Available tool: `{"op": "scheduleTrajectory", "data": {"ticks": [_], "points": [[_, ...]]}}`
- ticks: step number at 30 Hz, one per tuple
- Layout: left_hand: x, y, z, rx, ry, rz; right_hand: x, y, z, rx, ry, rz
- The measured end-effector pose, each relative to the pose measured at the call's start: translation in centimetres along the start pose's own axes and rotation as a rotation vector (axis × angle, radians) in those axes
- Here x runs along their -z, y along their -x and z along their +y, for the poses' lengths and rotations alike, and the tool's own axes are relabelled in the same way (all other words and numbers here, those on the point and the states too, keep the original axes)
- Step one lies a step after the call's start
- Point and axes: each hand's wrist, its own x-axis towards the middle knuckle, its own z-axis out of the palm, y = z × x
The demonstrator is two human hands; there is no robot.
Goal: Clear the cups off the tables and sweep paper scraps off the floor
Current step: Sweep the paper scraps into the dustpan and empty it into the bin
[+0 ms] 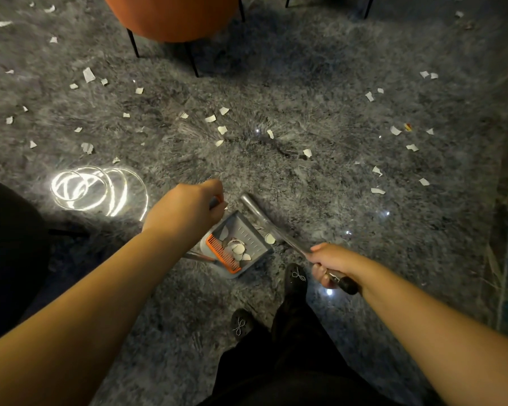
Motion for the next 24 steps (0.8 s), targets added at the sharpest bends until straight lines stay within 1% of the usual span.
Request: {"op": "scheduleTrajectory", "data": {"ticks": [3,6,17,24], "points": [[0.4,0.5,-0.7,0.015,0.001,-0.005,0.0,0.7,-0.6,-0.001,-0.069,-0.049],[1.1,1.7,-1.8,0.047,0.024,0.019,-1.2,1.8,-1.4,0.021,-0.022,-0.077],[6.2,7.2,-6.8,0.338,0.144,0.167,-7.3,2.8,-6.3,0.202,0.239,0.041],[6.4,7.7,-8.9,0.451,0.111,0.192,-9.7,0.9,-11.1,0.174,0.383,0.049]]}}
